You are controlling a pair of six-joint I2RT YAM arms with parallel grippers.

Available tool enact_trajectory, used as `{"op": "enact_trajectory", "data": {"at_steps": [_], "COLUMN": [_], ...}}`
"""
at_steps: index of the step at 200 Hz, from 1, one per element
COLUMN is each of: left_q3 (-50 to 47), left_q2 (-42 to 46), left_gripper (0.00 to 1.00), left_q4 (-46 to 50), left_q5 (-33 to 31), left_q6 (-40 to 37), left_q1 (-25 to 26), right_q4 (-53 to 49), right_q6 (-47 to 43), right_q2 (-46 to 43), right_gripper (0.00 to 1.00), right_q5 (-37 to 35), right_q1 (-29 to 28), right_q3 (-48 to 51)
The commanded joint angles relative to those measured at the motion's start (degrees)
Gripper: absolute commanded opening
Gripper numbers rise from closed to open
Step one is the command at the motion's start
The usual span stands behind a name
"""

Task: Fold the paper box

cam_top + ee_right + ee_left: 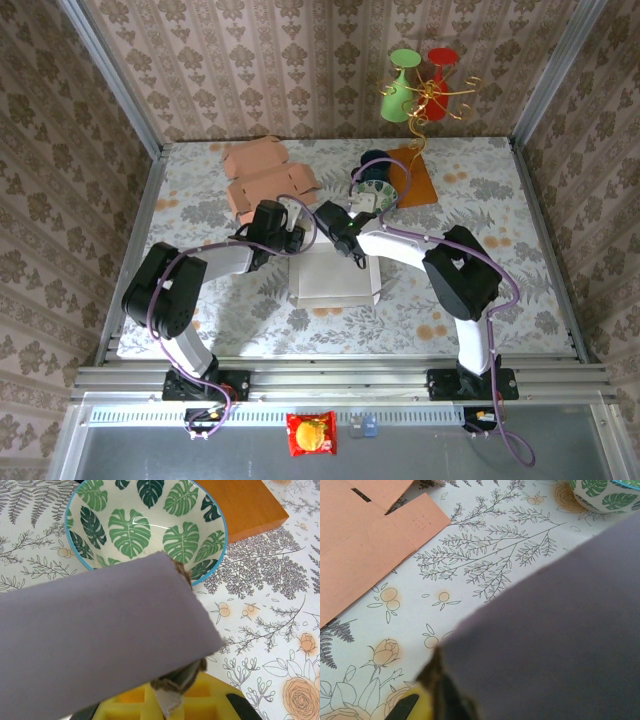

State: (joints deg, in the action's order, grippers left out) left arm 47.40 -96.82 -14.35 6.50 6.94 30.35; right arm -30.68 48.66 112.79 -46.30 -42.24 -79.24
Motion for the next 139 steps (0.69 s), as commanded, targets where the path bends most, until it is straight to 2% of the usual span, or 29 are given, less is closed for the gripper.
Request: {"op": "enact_trajectory", "data": {"at_steps": [1,40,62,115,139], "left_q3": [1.11,1.35,1.72,3.01,3.09], "left_q2": [-0.92,-1.08,-1.18,-1.61,-1.53], "left_gripper": [0.00,0.00,0.00,0.00,0.00], "left_q4": [-1.19,-0.97,-0.78,1.99,2.49], "left_q5": [1.61,2.05,2.37,3.23,3.17], "left_q6": [2.60,2.61,2.31,0.94,0.79], "left_q1": [0.15,0.14,0.13,0.15,0.15], "right_q4": [-3.83,-2.26,3.67,11.74,11.27], "right_q6": [2.67,1.73,-0.01,-7.47,-7.72], "right_q2": [0.85,-0.46,-2.01,-5.36,-5.20], "right_gripper": [0.00,0.00,0.00,0.14,0.15], "right_q5": [-2.38,-1.54,1.56,5.83,6.17], "right_q1": [-0.50,-0.43,-0.09,2.23,3.23], "right_q3": [0.79,2.43,4.99,7.99,7.91]}}
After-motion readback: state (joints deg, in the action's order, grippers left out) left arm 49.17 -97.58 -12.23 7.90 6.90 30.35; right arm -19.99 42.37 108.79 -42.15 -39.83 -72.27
